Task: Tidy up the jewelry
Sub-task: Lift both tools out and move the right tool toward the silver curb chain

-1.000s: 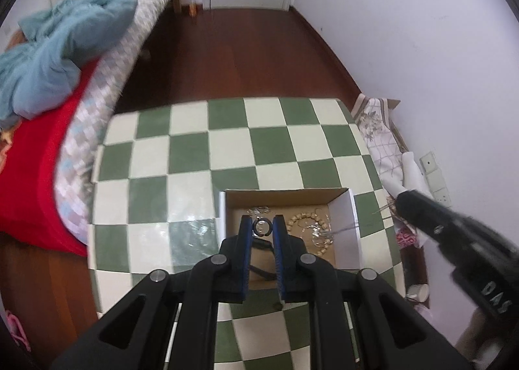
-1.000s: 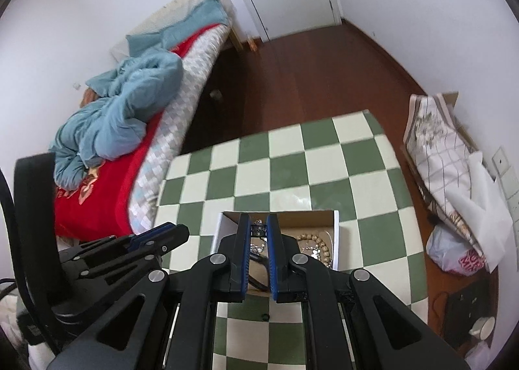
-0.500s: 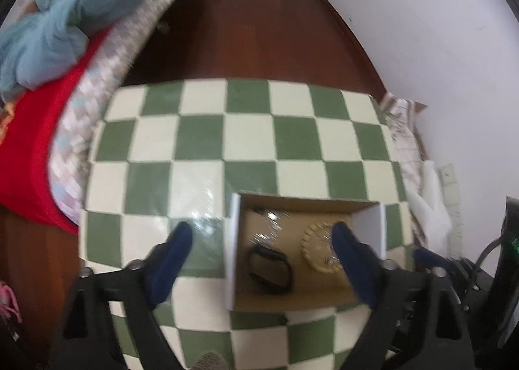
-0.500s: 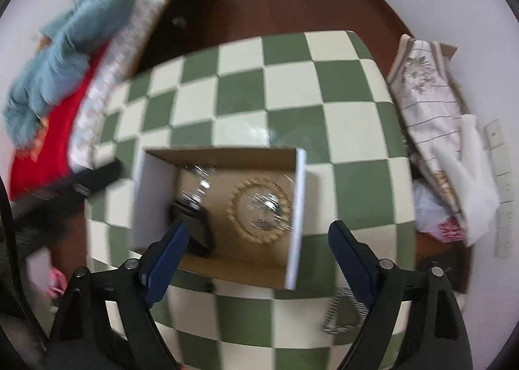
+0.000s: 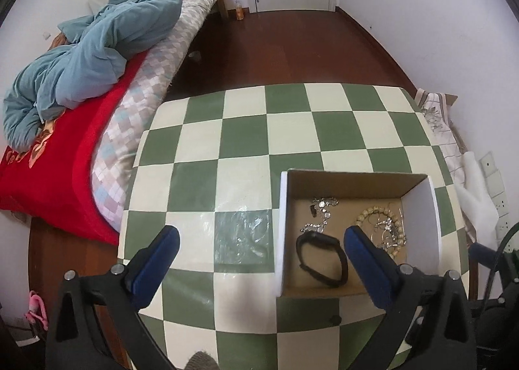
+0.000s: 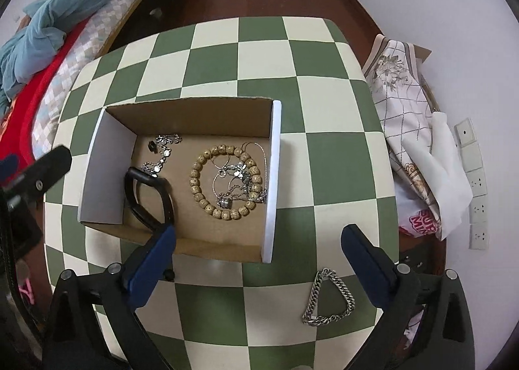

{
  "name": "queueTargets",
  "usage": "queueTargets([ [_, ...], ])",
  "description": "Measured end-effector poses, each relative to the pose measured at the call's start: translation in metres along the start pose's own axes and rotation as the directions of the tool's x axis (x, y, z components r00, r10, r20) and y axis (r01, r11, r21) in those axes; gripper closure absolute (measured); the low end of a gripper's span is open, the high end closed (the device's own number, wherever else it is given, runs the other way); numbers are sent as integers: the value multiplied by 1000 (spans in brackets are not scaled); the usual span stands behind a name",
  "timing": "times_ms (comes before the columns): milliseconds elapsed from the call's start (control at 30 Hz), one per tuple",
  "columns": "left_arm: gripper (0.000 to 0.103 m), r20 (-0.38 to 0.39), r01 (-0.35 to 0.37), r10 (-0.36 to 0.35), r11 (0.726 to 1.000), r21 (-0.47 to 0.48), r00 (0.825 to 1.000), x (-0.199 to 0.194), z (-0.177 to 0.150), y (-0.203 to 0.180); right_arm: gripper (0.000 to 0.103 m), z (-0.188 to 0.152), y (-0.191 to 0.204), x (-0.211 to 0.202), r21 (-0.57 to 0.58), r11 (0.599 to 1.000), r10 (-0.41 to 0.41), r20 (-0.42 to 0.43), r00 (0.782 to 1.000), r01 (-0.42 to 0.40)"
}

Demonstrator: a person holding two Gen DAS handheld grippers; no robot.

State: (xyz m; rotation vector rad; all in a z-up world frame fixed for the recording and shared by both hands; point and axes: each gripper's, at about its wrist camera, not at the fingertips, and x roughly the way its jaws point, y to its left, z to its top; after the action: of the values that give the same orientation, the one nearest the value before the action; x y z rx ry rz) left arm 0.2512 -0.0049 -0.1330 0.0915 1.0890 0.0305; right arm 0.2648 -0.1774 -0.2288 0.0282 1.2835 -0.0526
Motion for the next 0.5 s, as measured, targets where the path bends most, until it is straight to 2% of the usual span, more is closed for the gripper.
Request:
queueTargets([
  [200, 0, 42, -35, 36, 999, -7, 998, -18, -14, 7, 0, -11, -3, -23, 17, 1000, -5, 77, 997, 3],
  [500, 0, 151, -87, 88, 996, -18, 985, -64, -42, 17, 0, -37, -8, -68, 19, 1000, -25, 197, 980, 21],
])
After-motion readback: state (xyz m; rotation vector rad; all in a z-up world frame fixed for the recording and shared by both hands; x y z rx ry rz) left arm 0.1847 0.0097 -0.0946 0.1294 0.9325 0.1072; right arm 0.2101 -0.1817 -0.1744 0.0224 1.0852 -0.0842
